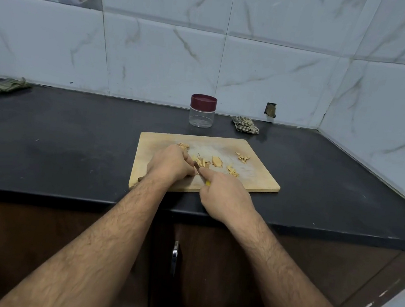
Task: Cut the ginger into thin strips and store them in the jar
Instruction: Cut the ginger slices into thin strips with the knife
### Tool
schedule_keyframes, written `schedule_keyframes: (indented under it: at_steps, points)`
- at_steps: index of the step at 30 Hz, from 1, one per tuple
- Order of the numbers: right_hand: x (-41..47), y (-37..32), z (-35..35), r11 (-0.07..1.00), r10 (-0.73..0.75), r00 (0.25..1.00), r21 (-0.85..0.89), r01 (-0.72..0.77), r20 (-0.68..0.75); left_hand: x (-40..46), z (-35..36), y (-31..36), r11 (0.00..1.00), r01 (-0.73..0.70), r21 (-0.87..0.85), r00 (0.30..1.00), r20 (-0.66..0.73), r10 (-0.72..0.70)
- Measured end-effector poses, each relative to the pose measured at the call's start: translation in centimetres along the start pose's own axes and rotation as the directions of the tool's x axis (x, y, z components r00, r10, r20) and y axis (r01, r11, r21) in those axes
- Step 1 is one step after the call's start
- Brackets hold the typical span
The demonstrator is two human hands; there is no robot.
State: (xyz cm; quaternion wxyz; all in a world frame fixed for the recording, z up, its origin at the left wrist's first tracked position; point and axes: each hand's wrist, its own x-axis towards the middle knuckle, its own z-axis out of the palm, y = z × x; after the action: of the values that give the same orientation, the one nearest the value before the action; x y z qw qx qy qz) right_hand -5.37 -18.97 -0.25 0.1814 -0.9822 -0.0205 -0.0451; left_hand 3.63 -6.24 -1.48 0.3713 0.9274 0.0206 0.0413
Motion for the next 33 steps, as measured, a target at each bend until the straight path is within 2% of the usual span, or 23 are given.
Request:
schedule_keyframes:
  at_steps: [23,33]
  points:
    - [-0.2,0.2,-0.7,0.993,-0.031,0.998,-0.113,0.037,0.059,0.3,-0.3,0.5,0.998,-0.021,0.051,0.999,0.032,0.02]
    - [-2.0,1.4,-1.7,1.0,0.02,0.996,0.003,-0.02,0.09,0.8,-0.6,0.4,0.995,-0.074,0.073,0.994,0.085,0.068]
